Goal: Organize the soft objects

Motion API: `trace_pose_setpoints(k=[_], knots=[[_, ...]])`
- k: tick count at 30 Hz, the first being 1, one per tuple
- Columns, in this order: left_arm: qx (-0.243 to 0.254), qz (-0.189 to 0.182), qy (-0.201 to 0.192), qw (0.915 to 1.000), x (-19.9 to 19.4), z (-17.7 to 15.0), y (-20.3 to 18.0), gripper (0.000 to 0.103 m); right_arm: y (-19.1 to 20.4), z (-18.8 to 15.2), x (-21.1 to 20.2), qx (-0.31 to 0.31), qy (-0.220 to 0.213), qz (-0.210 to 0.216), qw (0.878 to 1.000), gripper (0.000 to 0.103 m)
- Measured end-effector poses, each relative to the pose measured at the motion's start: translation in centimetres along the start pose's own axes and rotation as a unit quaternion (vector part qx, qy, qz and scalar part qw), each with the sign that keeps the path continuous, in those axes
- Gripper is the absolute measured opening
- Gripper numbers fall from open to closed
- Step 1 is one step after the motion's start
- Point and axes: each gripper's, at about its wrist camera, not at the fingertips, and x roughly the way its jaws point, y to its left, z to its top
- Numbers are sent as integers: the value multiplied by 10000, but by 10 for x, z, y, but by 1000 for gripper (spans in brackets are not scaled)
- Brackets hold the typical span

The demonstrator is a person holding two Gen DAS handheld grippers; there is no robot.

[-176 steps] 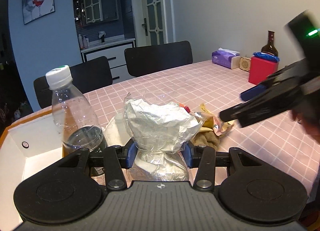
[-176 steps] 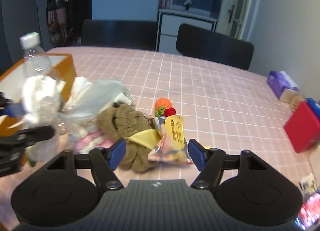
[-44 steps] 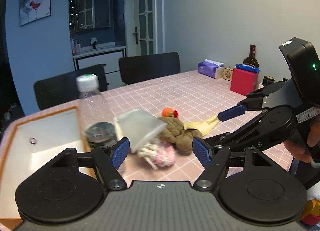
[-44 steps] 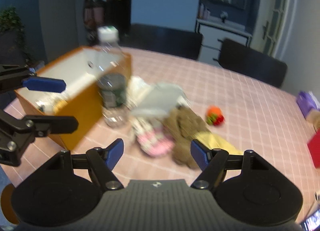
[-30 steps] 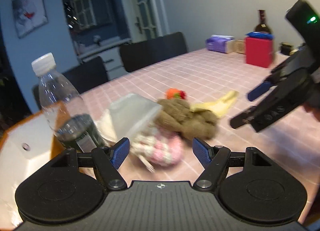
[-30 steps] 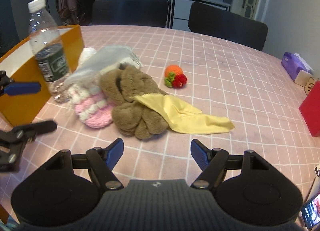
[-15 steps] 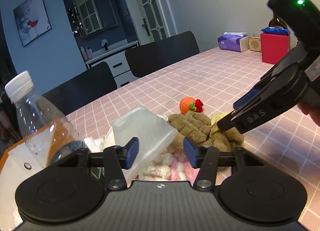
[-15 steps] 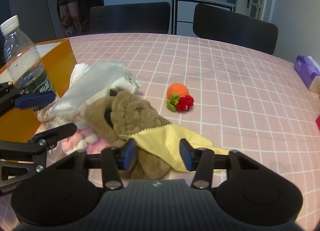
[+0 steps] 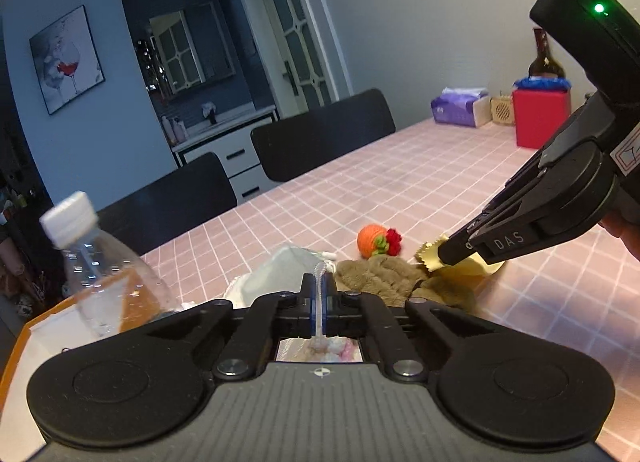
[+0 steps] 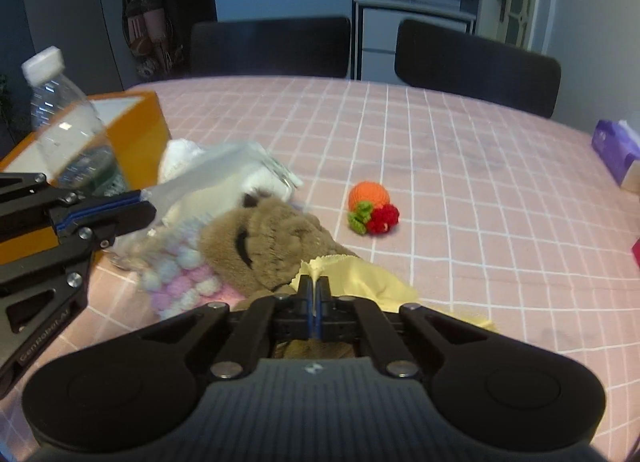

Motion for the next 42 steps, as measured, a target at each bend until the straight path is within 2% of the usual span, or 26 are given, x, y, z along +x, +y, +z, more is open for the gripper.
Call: trace_pose_setpoints(k=[5,10,15,20,24,27,29,31,32,34,35,36,38,40,42], knots=[[-193,-160,-205,9995,-46,-1,3,2,24,-11,-46,-118,-258,260,9993,0],[-368,-413,-208,9983,-81,-17,0,2,52,-34,-76,-173,-222,669,9974,0],[-374,-582,215,9974,-88,-50,-14,2,69,-65,-67,-105,255,808,9963,0],[-500,-840,755,9923,-81,-82,-21,2,71,-88,-42,-89,855,695,9939,0],[-598,-1017,1064,9873,-77,-99,-21,3,71,-96,-33,-164,1121,645,9915,0],[-706,-972,1097,9867,-76,-101,-17,21,69,-98,-33,-181,1219,612,9905,1],[-827,-995,1071,9858,-78,-98,-12,59,68,-98,-35,-187,1255,587,9902,4],[-1043,-1065,977,9840,-83,-96,-3,72,65,-97,-37,-226,1267,524,9903,5],[-1150,-1126,978,9821,-83,-93,0,75,63,-96,-38,-235,1270,492,9904,7],[-1402,-1192,993,9779,-82,-88,7,82,58,-93,-38,-239,1248,397,9911,22],[-1539,-1197,995,9758,-80,-86,9,86,55,-92,-39,-251,1215,317,9918,37],[-1672,-1196,1016,9734,-77,-84,11,86,52,-90,-38,-284,1193,240,9922,42],[-1907,-1133,1127,9685,-69,-81,14,87,48,-88,-33,-371,1202,123,9920,43],[-2055,-996,1233,9657,-58,-79,14,89,43,-88,-26,-394,1240,91,9915,48],[-2151,-894,1364,9629,-46,-78,12,89,41,-88,-19,-433,1282,122,9907,65]])
